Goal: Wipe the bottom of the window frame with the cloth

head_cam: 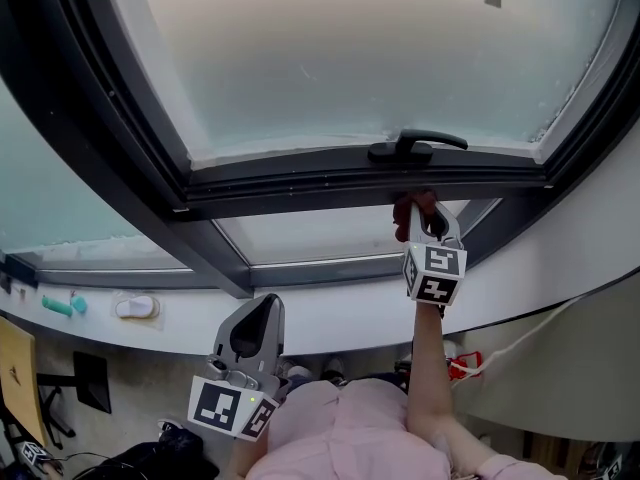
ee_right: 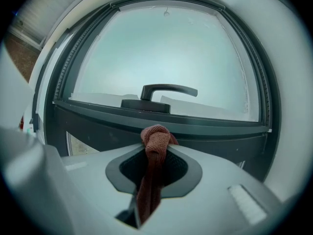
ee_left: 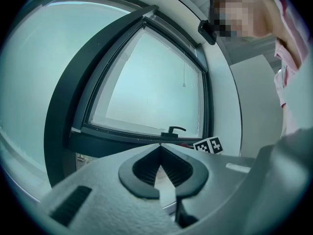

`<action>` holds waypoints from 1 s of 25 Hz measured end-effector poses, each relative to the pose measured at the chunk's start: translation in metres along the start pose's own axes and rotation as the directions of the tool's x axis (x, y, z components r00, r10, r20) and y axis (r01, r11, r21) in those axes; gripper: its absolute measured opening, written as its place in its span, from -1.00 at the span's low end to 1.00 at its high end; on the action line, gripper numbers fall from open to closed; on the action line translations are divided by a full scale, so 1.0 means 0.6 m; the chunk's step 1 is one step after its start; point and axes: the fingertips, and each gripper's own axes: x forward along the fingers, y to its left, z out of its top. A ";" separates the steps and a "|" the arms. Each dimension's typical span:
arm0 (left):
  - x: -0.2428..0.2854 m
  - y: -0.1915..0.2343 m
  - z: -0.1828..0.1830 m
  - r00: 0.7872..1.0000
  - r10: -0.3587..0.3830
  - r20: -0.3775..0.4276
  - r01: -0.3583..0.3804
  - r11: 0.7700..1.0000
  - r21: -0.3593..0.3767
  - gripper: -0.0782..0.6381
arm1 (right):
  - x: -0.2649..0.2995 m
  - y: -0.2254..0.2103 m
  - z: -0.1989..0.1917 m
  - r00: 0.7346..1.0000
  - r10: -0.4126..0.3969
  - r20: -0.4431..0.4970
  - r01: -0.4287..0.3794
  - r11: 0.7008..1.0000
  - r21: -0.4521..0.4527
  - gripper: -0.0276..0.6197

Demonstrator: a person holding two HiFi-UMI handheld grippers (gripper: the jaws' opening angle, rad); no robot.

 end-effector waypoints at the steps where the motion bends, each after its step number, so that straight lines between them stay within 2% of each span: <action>1: -0.002 0.003 -0.002 1.000 -0.003 -0.003 0.003 1.000 -0.004 -0.79 | -0.012 -0.003 0.003 1.000 -0.006 0.007 0.006 1.000 0.003 -0.73; 6: -0.013 0.021 -0.007 0.999 -0.031 -0.015 0.031 0.999 -0.015 -0.79 | -0.080 -0.015 0.026 0.997 -0.048 0.060 0.047 0.998 0.030 -0.73; 13: -0.039 0.055 0.008 0.996 -0.089 -0.026 0.089 0.996 -0.023 -0.79 | -0.200 -0.026 0.085 0.979 -0.159 0.126 0.154 0.987 0.052 -0.73; 21: -0.071 0.097 0.014 0.990 -0.138 -0.024 0.137 0.990 -0.024 -0.79 | -0.321 -0.030 0.111 0.935 -0.316 0.160 0.309 0.949 0.065 -0.73; 25: -0.082 0.111 0.015 0.987 -0.157 -0.021 0.156 0.987 -0.029 -0.79 | -0.343 -0.020 0.112 0.923 -0.351 0.160 0.343 0.936 0.077 -0.73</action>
